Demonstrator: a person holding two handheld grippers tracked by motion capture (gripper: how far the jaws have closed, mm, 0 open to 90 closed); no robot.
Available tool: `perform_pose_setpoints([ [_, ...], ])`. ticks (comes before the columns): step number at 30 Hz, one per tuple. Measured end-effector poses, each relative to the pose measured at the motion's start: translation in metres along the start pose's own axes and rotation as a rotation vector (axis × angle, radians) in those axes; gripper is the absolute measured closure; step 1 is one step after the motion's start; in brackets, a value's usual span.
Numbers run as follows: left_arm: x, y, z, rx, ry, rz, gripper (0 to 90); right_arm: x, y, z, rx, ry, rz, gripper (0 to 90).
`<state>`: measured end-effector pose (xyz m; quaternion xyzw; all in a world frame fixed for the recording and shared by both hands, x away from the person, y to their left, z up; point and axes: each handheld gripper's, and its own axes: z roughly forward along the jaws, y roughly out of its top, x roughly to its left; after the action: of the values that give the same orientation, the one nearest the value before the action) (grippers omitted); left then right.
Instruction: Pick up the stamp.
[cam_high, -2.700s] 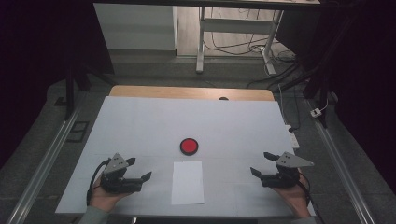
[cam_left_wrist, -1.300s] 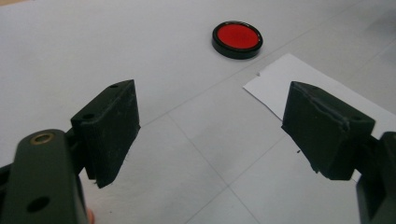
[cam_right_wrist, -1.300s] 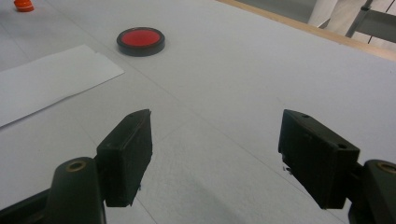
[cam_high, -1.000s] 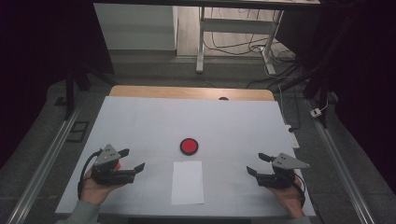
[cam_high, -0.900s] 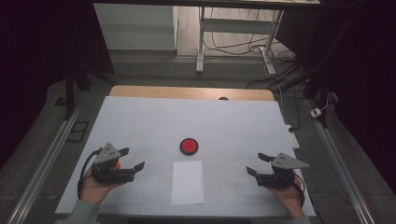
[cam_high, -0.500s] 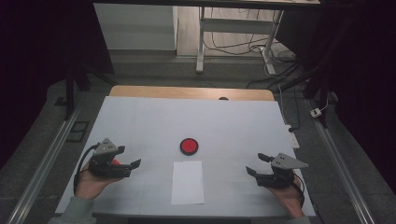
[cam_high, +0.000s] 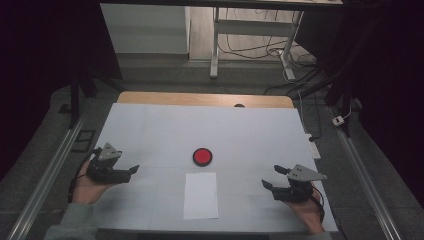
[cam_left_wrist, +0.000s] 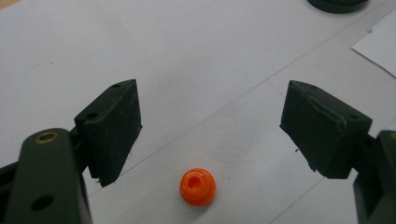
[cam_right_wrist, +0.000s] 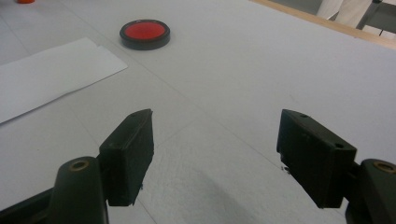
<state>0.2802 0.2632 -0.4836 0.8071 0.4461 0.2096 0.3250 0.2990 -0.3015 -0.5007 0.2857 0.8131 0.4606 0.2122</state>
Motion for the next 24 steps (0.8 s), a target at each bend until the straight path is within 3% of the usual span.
perform_pose_setpoints([
  [4, 0.003, -0.003, -0.001, -0.036, 0.015, 0.004, 19.0, 0.000, -0.001, 0.001, -0.008, 0.011, 0.002, 27.2],
  [7, 0.004, -0.004, -0.001, -0.035, 0.010, 0.003, 19.0, 0.000, -0.001, 0.001, -0.007, 0.011, 0.001, 27.3],
  [11, 0.006, -0.006, 0.000, -0.006, 0.022, -0.012, 24.9, 0.001, -0.001, 0.001, 0.000, 0.015, -0.001, 27.6],
  [18, 0.012, -0.014, 0.002, 0.037, -0.024, -0.072, 26.5, 0.001, -0.002, 0.000, 0.010, 0.013, -0.009, 27.6],
  [24, 0.013, -0.020, 0.004, 0.056, -0.043, -0.077, 27.1, 0.001, -0.002, -0.002, 0.015, 0.003, -0.012, 27.6],
])
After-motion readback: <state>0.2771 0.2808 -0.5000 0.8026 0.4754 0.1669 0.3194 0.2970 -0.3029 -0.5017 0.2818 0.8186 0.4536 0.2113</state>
